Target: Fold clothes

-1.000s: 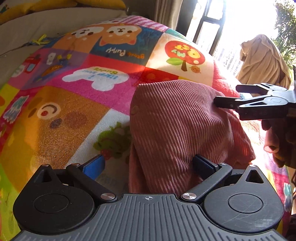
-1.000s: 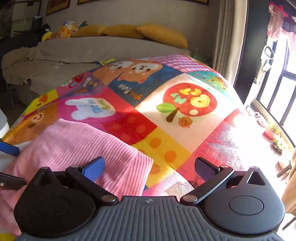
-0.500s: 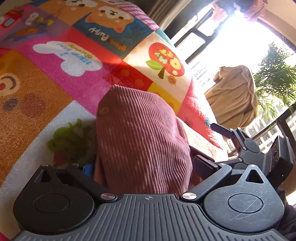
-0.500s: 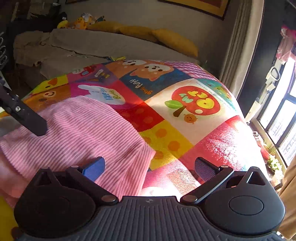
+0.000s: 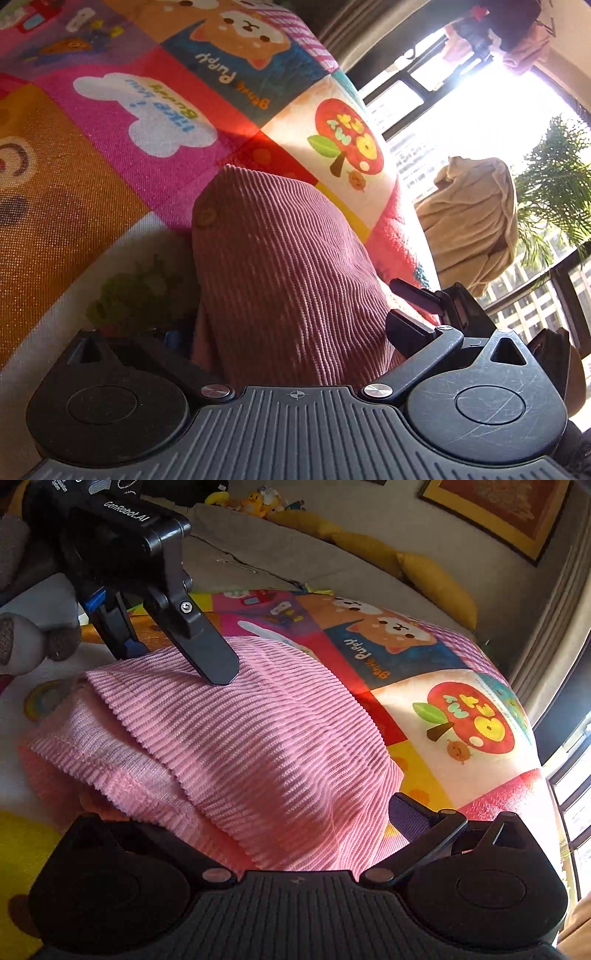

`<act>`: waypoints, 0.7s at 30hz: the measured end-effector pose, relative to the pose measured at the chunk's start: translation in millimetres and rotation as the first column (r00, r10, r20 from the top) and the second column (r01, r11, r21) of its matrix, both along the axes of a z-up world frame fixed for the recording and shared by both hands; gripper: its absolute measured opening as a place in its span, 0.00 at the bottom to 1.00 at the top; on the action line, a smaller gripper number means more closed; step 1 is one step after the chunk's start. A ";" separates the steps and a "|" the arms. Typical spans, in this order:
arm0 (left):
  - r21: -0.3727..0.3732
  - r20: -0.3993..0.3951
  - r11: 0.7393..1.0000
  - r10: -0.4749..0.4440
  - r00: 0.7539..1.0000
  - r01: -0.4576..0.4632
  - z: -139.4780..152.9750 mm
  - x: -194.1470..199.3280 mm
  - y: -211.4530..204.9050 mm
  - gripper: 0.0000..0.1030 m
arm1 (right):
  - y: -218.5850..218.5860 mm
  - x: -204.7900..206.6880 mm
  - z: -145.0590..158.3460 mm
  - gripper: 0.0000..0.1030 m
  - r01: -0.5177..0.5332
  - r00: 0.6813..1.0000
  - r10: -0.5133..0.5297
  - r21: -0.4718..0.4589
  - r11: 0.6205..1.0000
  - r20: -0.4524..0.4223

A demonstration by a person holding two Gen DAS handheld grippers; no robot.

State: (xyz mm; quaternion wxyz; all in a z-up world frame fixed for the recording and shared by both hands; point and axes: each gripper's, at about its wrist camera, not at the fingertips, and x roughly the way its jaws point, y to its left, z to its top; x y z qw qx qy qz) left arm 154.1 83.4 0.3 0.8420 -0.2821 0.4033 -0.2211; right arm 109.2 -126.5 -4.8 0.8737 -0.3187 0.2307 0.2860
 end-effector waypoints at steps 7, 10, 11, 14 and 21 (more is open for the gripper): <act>0.214 0.090 0.961 0.159 0.983 -0.175 5.7 28.5 10.2 1.00 | 26.0 53.7 -6.7 1.00 0.093 0.996 -0.092 0.078 0.993 -0.014; 0.276 0.117 0.941 0.168 0.979 -0.194 11.6 29.7 12.5 1.00 | 27.7 55.6 -7.4 1.00 0.092 0.992 -0.080 0.128 0.987 -0.099; 0.299 0.126 0.934 0.163 0.979 -0.194 14.1 28.2 12.8 1.00 | 26.6 52.4 -5.9 1.00 0.077 0.990 -0.059 0.144 0.987 -0.127; 0.367 0.147 0.913 0.136 0.980 -0.182 17.5 18.6 10.5 1.00 | 14.8 31.3 4.9 1.00 -0.002 0.987 0.032 0.188 0.982 -0.158; 0.434 0.165 0.884 0.109 0.980 -0.172 16.3 5.8 6.3 1.00 | -31.3 17.9 25.3 1.00 0.135 0.984 -0.085 0.339 0.931 -0.158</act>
